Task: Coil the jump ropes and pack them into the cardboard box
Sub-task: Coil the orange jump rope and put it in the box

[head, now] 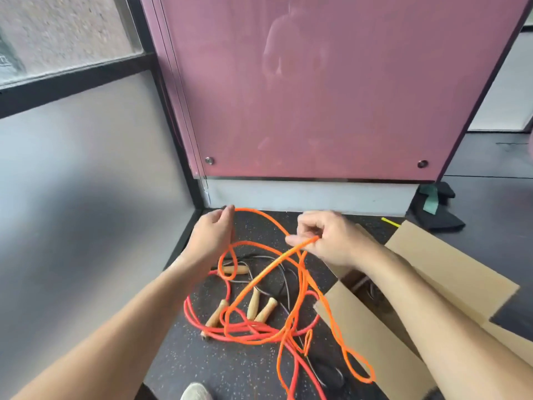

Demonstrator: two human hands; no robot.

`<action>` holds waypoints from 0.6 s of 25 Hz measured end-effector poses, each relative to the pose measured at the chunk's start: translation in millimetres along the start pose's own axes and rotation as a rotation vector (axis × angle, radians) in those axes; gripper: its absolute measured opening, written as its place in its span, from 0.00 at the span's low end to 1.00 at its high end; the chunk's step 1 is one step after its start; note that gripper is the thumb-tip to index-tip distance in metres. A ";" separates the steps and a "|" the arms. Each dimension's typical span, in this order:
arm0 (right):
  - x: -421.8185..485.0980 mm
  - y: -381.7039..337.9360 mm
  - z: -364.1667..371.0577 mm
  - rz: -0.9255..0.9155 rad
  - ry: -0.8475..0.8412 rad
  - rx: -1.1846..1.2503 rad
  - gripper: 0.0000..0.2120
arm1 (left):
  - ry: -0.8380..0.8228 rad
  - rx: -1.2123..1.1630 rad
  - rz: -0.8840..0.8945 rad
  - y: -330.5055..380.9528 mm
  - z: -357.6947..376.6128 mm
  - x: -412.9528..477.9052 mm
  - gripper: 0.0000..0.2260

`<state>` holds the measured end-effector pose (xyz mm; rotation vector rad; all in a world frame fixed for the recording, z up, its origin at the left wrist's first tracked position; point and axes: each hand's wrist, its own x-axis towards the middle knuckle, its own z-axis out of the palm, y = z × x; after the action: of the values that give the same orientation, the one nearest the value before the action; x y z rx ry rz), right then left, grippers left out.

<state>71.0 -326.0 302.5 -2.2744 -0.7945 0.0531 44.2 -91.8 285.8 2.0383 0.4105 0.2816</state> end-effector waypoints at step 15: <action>-57.8 50.5 -39.9 0.552 -0.752 -0.393 0.34 | 0.161 -0.545 0.148 5.7 -53.5 5.4 0.16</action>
<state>61.1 -410.9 289.0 -2.8116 -0.5201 1.1463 30.6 -49.4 316.4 1.5154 0.2451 0.5836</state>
